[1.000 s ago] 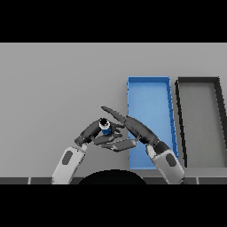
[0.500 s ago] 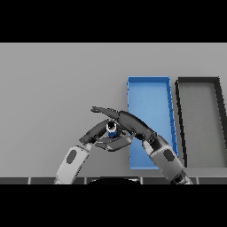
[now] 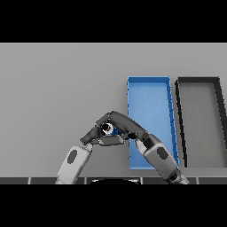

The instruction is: Pick up the blue pipe and place it into the blue bin.

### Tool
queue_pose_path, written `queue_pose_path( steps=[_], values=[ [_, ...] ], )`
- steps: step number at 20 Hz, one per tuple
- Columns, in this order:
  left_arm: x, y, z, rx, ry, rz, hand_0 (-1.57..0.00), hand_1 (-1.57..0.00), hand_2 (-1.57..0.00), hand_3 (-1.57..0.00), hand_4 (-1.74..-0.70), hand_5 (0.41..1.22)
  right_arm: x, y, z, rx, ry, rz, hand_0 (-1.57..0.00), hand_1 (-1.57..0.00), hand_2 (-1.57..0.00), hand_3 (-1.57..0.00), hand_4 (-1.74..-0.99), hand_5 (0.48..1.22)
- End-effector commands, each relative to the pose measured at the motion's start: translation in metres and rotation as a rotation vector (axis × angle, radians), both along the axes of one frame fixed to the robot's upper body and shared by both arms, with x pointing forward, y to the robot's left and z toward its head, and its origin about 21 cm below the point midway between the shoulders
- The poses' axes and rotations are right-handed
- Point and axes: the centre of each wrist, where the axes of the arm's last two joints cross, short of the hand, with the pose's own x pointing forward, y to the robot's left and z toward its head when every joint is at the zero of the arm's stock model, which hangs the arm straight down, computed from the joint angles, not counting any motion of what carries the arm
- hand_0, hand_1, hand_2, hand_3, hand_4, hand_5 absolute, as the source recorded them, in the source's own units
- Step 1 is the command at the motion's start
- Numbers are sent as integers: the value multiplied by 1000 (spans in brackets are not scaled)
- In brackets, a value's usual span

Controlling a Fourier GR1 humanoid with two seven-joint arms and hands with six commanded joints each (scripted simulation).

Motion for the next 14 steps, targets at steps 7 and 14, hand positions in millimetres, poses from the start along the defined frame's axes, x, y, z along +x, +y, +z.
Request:
queue_pose_path(
  steps=[7, 14],
  values=[
    [4, 3, 6, 20, -7, 2, -1571, -1571, -1571, -1426, -1731, 1221, -3, 2, -4, 34, -47, 7, -1533, -1533, -1535, -1501, -1721, 1160],
    [4, 15, 6, 112, -72, -4, -748, -687, -662, -596, -1282, 1221, -9, 6, -7, 26, -56, -27, -1563, -1563, -1563, -1556, -1737, 1208]
  ],
)
